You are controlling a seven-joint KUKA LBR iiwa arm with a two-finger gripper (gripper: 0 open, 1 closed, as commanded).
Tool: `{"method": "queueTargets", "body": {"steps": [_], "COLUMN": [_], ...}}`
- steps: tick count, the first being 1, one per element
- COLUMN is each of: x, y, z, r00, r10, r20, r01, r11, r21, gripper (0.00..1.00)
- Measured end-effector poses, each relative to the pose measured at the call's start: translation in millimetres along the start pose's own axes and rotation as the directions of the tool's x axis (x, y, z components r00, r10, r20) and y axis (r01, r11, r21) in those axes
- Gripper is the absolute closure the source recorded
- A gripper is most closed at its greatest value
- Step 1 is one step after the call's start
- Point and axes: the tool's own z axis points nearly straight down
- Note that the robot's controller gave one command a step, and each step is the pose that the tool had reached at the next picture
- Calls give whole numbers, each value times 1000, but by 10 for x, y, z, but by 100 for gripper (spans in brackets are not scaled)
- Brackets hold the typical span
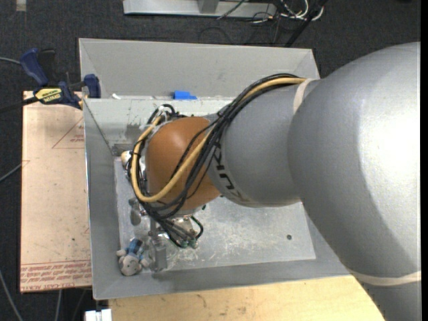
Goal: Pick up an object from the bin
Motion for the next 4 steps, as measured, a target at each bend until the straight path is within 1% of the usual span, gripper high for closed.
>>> {"method": "queueTargets", "body": {"steps": [1, 2, 3, 4], "x": [43, 64, 65, 71], "y": [-161, 28, 55, 70], "z": [182, 282, 293, 281], "r00": [989, 965, 928, 880], "r10": [151, -262, -372, -476], "r20": [-1, 3, 3, 1], "r01": [-151, 262, 372, 476], "r11": [989, 965, 928, 880], "r21": [-1, 0, 0, -1], "gripper": [0, 100, 100, 100]}}
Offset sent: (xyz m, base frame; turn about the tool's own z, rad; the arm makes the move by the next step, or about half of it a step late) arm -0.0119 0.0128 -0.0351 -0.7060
